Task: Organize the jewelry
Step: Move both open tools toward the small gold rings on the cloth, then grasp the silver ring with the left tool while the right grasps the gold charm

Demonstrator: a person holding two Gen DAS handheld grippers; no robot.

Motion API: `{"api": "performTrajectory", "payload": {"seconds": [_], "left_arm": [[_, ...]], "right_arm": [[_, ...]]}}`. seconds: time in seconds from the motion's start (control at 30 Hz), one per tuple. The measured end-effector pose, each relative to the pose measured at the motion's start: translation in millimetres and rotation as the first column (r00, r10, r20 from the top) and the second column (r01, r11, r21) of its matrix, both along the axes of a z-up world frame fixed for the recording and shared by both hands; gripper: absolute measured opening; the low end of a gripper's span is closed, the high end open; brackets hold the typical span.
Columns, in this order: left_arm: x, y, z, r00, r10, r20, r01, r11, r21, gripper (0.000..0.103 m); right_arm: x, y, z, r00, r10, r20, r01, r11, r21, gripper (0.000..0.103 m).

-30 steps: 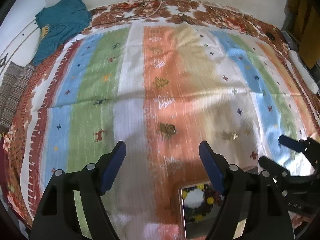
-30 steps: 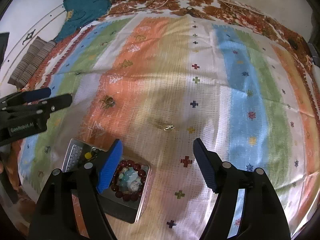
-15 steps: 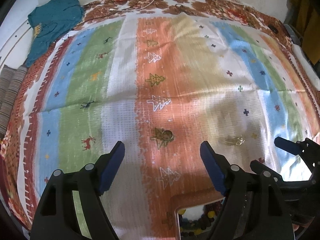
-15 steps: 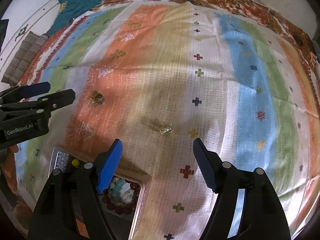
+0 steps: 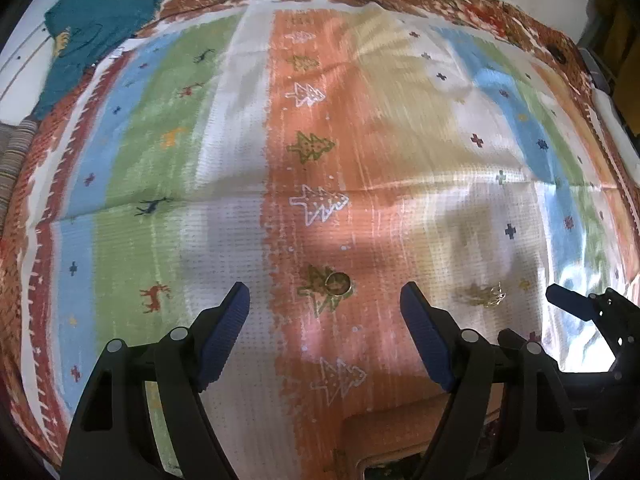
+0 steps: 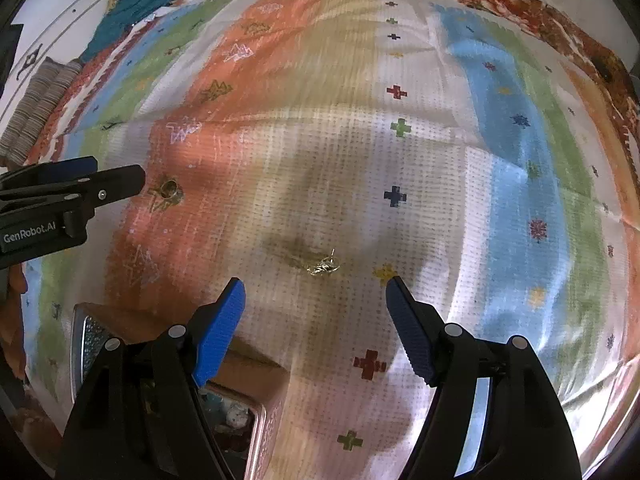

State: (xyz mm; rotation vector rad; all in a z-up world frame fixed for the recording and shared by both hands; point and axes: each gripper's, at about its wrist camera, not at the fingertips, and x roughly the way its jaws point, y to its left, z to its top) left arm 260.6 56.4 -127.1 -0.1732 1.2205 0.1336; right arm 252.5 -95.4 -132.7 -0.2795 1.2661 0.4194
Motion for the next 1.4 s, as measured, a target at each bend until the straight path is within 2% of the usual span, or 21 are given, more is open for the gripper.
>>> {"api": "performTrajectory", "payload": {"seconds": [0.23,0.4,0.47,0.57,0.67,0.77,0.9,1.03,1.1,1.4], "left_arm": [[11,-1,-15,0.999,-0.032,-0.029,0.032,0.999,0.013,0.074],[18,-3,-26,0.996,-0.065,-0.064,0.064,0.998,-0.010,0.065],[20,-2,-29,0.994,-0.070,-0.078,0.069,0.997,-0.022,0.063],[22,0,-35,0.993,-0.072,-0.093,0.070,0.997,-0.025,0.061],[23,1,-41,0.991,-0.078,-0.110,0.074,0.997,-0.038,0.049],[23,-1,-46,0.988,-0.096,-0.118,0.091,0.995,-0.041,0.046],[25,-3,-49,0.988,-0.102,-0.120,0.099,0.995,-0.029,0.032],[25,-7,-51,0.985,-0.119,-0.123,0.119,0.993,-0.008,0.019],[25,-8,-52,0.985,-0.122,-0.120,0.123,0.992,-0.002,0.019],[21,-10,-44,0.987,-0.120,-0.105,0.121,0.993,0.004,0.018]], "right_arm": [[7,5,-12,1.000,0.008,-0.017,-0.008,1.000,-0.019,0.073],[11,6,-20,0.999,0.009,-0.037,-0.010,1.000,-0.030,0.072],[13,8,-23,0.999,0.015,-0.048,-0.016,0.999,-0.030,0.065],[15,13,-27,0.998,0.020,-0.061,-0.022,0.999,-0.034,0.063],[17,17,-32,0.997,0.023,-0.068,-0.026,0.999,-0.042,0.056],[19,16,-34,0.998,0.012,-0.064,-0.015,0.998,-0.054,0.050],[21,17,-36,0.998,0.008,-0.062,-0.013,0.997,-0.071,0.041],[23,15,-38,0.998,0.008,-0.057,-0.012,0.996,-0.083,0.026],[23,13,-38,0.999,0.007,-0.054,-0.011,0.997,-0.075,0.021],[19,12,-35,0.999,0.032,-0.042,-0.035,0.997,-0.071,0.021]]}}
